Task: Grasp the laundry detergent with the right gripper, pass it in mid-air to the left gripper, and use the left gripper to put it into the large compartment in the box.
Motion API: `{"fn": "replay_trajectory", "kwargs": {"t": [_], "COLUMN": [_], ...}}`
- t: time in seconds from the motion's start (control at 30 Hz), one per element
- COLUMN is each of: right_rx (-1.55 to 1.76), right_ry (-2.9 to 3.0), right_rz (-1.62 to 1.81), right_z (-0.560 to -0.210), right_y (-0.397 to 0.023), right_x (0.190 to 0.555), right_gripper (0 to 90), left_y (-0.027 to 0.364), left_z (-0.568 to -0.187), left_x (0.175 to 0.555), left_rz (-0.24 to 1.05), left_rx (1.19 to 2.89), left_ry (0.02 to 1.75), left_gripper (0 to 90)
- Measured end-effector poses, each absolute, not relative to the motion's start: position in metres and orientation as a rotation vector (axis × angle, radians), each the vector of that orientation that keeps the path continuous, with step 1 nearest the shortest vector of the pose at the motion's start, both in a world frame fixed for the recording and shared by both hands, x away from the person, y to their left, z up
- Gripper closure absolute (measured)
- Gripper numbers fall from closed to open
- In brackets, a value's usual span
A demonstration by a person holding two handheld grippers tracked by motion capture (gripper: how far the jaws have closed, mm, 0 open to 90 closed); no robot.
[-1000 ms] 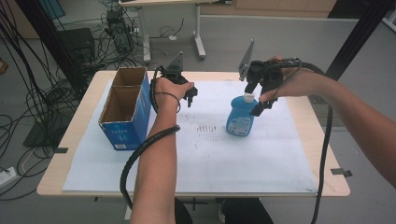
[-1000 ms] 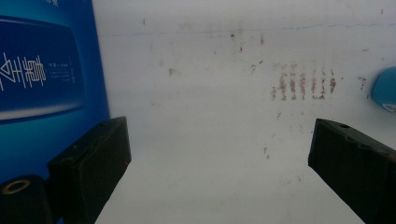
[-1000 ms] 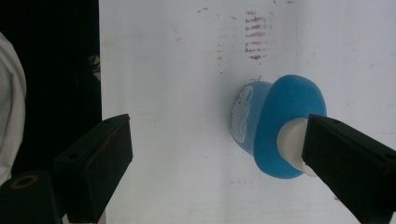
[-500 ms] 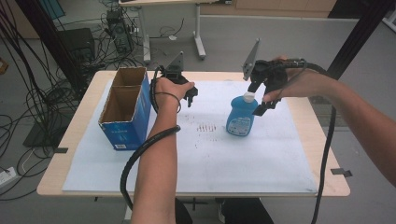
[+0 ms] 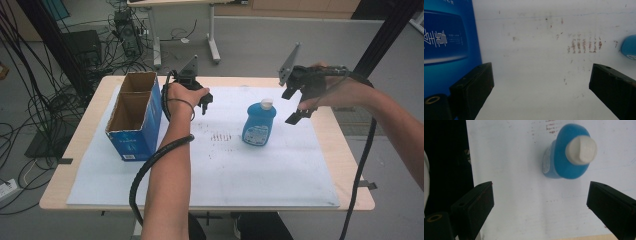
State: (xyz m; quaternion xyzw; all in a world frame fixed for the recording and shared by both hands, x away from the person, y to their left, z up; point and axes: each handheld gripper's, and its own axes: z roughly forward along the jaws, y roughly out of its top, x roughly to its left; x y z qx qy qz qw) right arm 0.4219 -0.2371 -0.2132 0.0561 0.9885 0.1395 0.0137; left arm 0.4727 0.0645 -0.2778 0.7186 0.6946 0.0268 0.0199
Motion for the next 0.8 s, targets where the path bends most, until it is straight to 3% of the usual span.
{"fn": "replay_trajectory", "kwargs": {"t": [0.57, 0.8], "right_rx": [0.337, 0.439], "right_ry": [2.998, 2.964], "right_rz": [0.59, 0.697], "right_z": [-0.239, -0.265], "right_y": [-0.286, -0.297], "right_x": [0.429, 0.437], "right_gripper": [4.8, 4.6], "left_y": [0.067, 0.068], "left_z": [-0.276, -0.278], "left_x": [0.472, 0.472], "left_rz": [0.093, 0.092], "left_rx": [2.226, 2.223], "left_ry": [2.151, 2.159], "left_gripper": [6.2, 6.2]}}
